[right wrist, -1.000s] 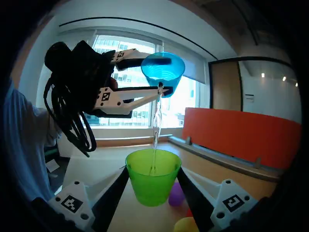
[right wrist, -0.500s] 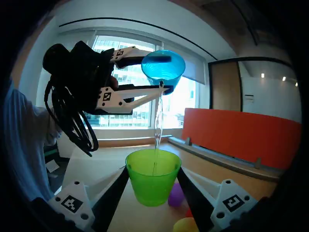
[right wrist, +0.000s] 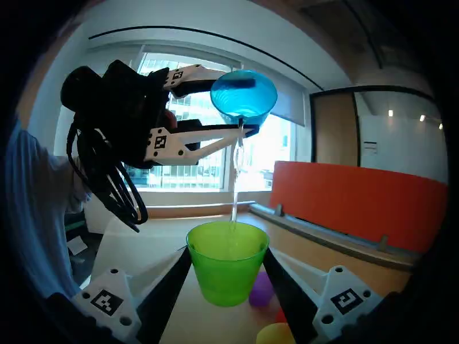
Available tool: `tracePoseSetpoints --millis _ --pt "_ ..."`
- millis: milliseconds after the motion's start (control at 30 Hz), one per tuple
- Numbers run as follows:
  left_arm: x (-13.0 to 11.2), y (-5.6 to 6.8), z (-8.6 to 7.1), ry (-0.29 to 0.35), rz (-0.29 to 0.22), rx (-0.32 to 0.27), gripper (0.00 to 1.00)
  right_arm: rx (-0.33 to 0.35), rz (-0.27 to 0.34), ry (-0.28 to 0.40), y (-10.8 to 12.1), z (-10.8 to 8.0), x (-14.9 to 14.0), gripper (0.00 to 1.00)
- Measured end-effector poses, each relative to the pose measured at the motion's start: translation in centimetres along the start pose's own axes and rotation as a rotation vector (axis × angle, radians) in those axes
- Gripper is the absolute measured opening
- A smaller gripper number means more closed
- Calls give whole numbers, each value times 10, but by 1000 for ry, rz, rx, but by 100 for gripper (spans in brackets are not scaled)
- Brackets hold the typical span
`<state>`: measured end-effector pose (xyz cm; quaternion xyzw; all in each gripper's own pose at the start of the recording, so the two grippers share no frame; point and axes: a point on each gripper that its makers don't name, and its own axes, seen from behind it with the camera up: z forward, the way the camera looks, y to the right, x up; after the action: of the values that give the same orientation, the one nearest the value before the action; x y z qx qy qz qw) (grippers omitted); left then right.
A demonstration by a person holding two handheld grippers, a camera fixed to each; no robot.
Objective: Pour water
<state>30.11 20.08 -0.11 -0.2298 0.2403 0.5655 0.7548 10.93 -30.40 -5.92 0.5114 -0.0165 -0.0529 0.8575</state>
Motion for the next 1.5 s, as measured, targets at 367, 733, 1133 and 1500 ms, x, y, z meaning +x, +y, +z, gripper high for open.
tracePoseSetpoints --millis 367,733,1133,1500 --pt "5 -4 1 5 60 -1 84 -1 -1 6 1 -2 1 89" --pt "9 -5 3 10 124 1 84 -2 -3 10 0 -3 3 89" --pt "16 -10 4 20 215 16 84 -4 -4 12 1 -3 3 89" --pt "25 -14 2 35 287 41 84 -8 -2 14 3 -2 2 89"
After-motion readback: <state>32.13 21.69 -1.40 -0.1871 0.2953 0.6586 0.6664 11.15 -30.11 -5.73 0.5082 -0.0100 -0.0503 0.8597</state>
